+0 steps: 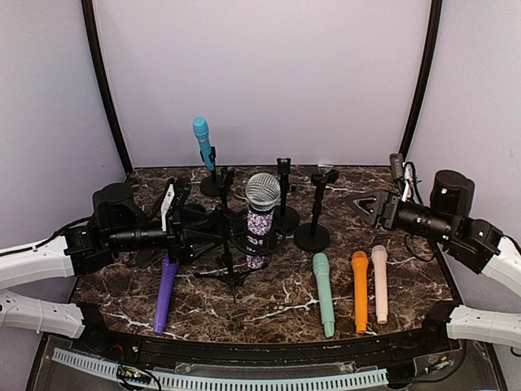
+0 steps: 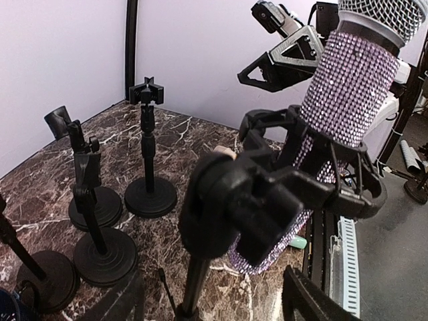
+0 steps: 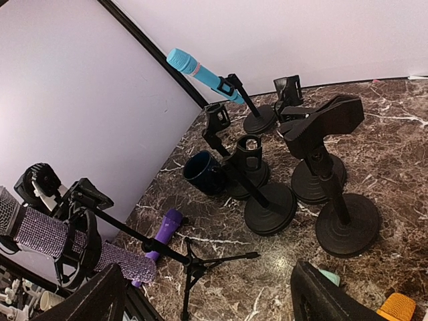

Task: Remove the microphone from the stand
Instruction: Place the microphone stand with the microphone at the center of the board.

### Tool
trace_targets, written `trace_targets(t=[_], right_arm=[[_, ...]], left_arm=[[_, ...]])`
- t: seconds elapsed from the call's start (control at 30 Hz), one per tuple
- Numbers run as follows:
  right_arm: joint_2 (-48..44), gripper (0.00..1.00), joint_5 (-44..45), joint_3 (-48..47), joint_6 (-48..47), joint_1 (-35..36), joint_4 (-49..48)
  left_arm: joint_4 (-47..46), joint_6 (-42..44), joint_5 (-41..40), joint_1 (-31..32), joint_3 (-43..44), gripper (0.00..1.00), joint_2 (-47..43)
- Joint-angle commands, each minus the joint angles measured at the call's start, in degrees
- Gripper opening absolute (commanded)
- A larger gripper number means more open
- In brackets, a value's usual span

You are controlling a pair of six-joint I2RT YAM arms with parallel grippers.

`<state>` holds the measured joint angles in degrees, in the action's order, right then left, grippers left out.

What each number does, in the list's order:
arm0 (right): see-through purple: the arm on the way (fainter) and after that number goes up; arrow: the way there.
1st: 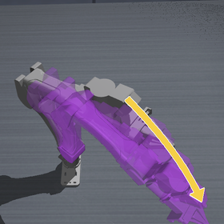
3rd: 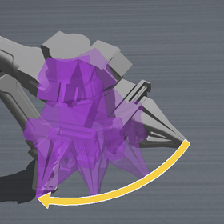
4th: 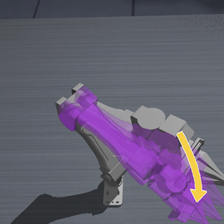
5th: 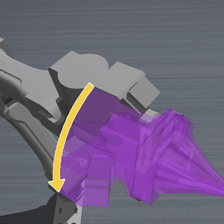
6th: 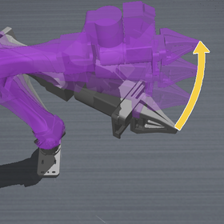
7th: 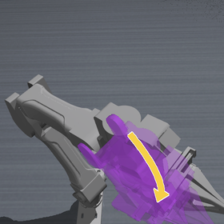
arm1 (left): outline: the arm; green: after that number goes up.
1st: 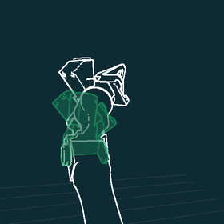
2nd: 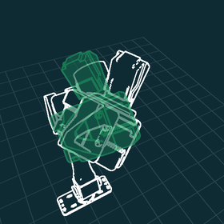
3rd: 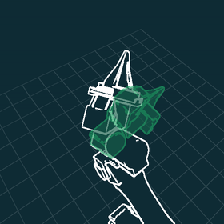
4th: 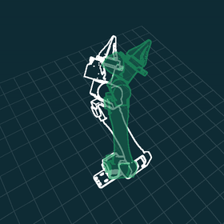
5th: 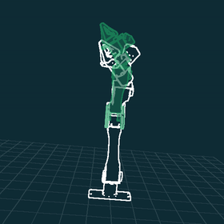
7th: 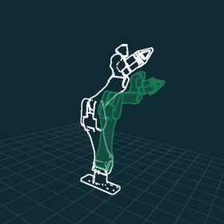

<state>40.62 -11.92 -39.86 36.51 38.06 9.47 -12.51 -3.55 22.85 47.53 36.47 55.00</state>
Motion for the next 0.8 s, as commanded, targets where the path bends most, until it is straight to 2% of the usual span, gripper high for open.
trace_targets(t=[0.0, 0.2, 0.33, 0.5, 0.77], right_arm=[[0.2, 0.86, 0.4, 0.4, -0.6, 0.4, -1.7], [0.3, 0.86, 0.3, 0.5, -0.7, 0.4, -1.6], [0.3, 0.86, 0.7, 0.8, -0.5, 0.4, -1.6], [0.4, 0.86, 0.6, 1.7, 0.1, 0.4, -2.6], [0.4, 0.86, 0.3, 1.6, 0.2, 0.4, -2.5]], left_arm=[[6.2, -2.2, -1.6, 0.2, -2.3, 0.73, -3.6], [10.9, -9.0, -1.3, 0.2, -2.2, 0.75, -3.2], [14.1, -16.0, 0.3, 0.2, -0.9, 0.71, -0.9], [13.1, -23.8, 1.6, -0.5, -2.7, 0.69, -0.1], [8.8, -29.0, 8.5, -8.0, -6.4, 0.68, 2.1]])
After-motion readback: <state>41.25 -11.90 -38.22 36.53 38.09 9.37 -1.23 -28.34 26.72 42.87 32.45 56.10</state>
